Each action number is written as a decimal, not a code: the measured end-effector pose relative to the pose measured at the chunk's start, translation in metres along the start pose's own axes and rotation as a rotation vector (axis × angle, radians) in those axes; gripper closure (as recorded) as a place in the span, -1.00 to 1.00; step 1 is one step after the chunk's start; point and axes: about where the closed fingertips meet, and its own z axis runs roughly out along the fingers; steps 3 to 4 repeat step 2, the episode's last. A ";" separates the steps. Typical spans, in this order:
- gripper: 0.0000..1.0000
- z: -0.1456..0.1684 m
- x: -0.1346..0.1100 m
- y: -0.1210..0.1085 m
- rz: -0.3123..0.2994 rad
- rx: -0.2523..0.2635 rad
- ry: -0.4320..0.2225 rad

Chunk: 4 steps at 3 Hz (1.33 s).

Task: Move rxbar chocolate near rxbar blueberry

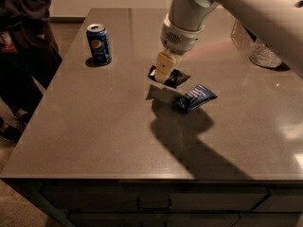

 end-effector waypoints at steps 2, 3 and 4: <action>-0.23 0.002 0.020 -0.008 0.036 0.003 0.024; -0.23 0.002 0.020 -0.008 0.036 0.003 0.024; -0.23 0.002 0.020 -0.008 0.036 0.003 0.024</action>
Offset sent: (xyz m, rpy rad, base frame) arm -0.0034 -0.0191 -0.0059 -0.0142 0.0191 -0.0336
